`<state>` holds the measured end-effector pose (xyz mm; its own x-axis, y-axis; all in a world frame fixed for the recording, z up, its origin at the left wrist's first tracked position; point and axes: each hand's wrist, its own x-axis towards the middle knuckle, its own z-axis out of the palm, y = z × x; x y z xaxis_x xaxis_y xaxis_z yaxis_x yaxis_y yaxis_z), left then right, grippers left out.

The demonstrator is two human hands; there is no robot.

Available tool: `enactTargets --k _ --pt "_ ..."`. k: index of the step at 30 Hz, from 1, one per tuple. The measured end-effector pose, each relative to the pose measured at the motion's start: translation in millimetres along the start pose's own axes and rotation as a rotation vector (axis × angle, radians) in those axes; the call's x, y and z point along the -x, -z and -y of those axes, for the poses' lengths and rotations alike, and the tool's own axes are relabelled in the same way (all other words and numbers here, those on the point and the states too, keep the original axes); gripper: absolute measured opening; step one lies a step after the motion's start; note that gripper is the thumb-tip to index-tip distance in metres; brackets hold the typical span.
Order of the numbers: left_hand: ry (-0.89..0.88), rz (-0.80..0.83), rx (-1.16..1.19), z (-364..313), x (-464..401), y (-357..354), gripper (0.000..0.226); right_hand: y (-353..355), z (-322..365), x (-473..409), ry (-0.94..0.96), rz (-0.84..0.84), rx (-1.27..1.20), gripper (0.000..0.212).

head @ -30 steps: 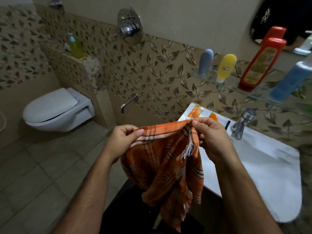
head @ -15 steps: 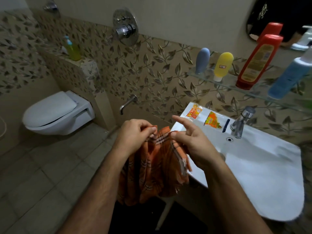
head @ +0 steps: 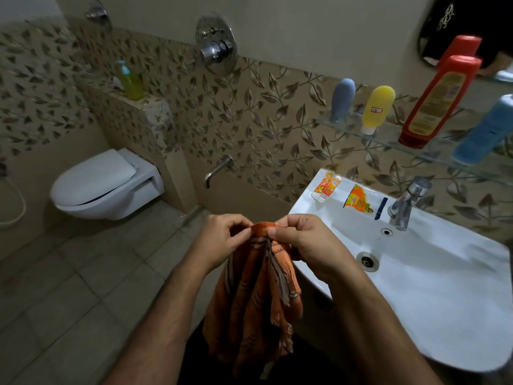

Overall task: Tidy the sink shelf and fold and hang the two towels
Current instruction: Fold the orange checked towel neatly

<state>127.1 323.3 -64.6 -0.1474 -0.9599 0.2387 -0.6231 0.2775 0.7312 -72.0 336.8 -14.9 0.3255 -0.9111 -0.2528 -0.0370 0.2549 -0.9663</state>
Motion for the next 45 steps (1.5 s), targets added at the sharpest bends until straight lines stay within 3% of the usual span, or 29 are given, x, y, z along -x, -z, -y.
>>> enactTargets --k 3,7,11,17,20,23,25,26,30,32,36,39,45 --pt "0.003 -0.132 0.055 11.1 5.0 -17.4 0.003 -3.3 3.9 5.5 0.014 0.069 -0.064 0.013" --pt "0.121 -0.255 0.154 24.0 5.0 -28.1 0.022 2.3 10.7 10.8 0.056 0.148 -0.159 0.01" --pt "0.308 -0.297 0.374 25.7 7.5 -25.3 0.029 24.8 15.7 12.2 0.089 0.034 -0.165 0.007" --pt "0.366 -0.41 0.508 21.9 -1.4 -10.5 0.031 42.7 20.2 21.0 0.135 0.025 -0.35 0.008" --pt "0.409 -0.383 0.596 12.5 -4.0 -3.8 0.026 50.7 16.3 16.0 0.145 -0.1 -0.282 0.01" --pt "0.37 -0.278 0.559 3.8 -4.9 6.2 0.03 58.5 5.7 9.7 0.102 -0.285 -0.193 0.024" --pt "0.343 -0.265 0.522 -5.7 -6.8 10.6 0.029 55.7 -0.8 7.3 0.069 -0.339 -0.186 0.014" --pt "0.339 -0.294 0.49 -11.7 -8.3 12.1 0.029 52.1 -3.4 6.6 0.048 -0.35 -0.191 0.005" --pt "0.332 -0.473 0.294 -26.7 -12.7 13.5 0.028 39.6 -7.8 7.0 0.062 -0.375 -0.161 0.037" --pt "0.322 -0.51 0.148 -30.4 -12.5 13.8 0.029 34.0 -4.7 9.0 0.081 -0.347 -0.163 0.034" --pt "0.306 -0.489 0.078 -45.8 -8.8 13.5 0.026 30.2 3.1 8.0 0.12 -0.262 -0.372 0.031" --pt "0.305 -0.491 0.085 -44.8 -10.7 17.1 0.022 32.1 6.4 5.2 0.153 -0.238 -0.267 0.037" --pt "0.007 -0.091 0.064 -54.8 -8.0 12.8 0.019 2.5 4.7 -3.7 0.076 0.062 -0.262 0.056"
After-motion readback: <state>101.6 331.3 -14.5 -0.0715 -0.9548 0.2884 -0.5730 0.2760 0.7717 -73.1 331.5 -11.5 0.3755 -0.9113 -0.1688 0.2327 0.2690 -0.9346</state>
